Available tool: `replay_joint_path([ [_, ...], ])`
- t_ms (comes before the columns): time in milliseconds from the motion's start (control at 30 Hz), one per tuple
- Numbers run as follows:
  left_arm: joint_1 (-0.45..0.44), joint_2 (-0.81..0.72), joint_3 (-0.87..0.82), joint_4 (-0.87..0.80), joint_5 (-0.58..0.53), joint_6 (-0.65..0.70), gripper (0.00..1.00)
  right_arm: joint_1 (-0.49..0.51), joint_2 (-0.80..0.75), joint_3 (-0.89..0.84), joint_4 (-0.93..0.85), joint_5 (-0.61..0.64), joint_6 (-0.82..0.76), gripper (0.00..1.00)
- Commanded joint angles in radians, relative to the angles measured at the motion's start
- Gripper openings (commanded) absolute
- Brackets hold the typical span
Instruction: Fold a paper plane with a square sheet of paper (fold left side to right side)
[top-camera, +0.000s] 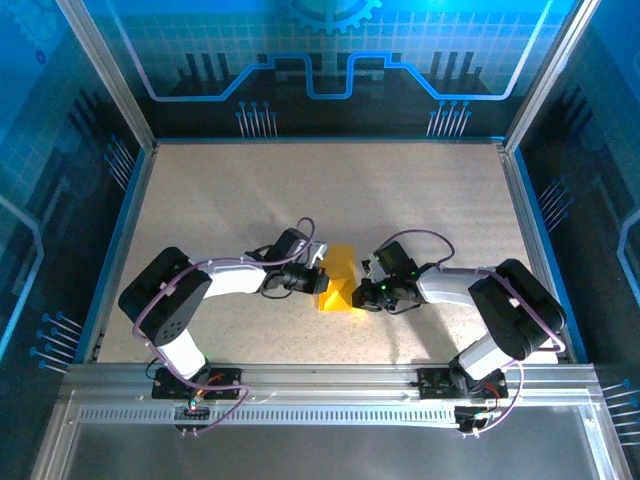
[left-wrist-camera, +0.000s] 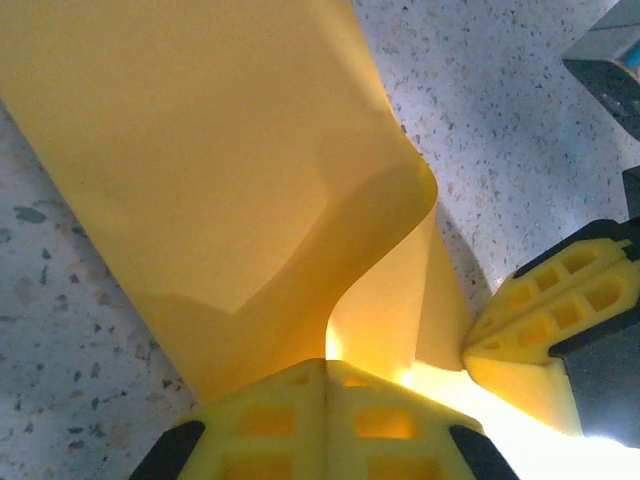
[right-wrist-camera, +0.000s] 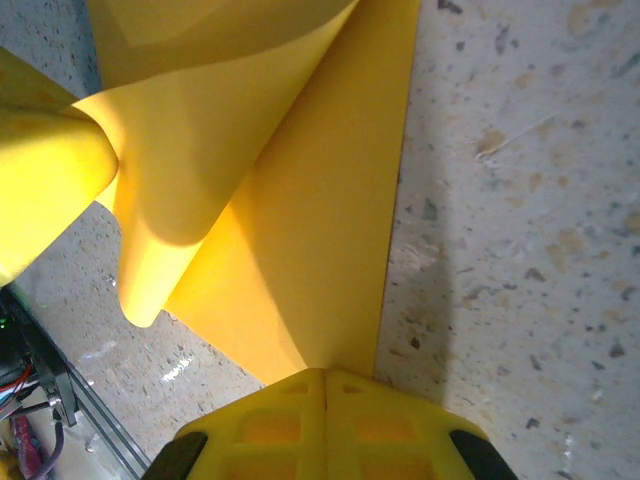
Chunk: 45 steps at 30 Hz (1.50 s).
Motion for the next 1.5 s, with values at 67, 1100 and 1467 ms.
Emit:
replay_joint_path([
  [67, 0.014, 0.021, 0.037, -0.055, -0.011, 0.054, 0.0, 0.014, 0.032, -0.005, -0.094, 0.056, -0.021, 0.0],
  [1100, 0.026, 0.03, 0.053, -0.075, -0.066, 0.081, 0.0, 0.014, 0.043, 0.017, -0.132, 0.071, -0.032, 0.0],
  [1467, 0.027, 0.049, 0.055, -0.061, -0.063, 0.081, 0.0, 0.015, 0.048, 0.026, -0.139, 0.069, -0.033, 0.0],
])
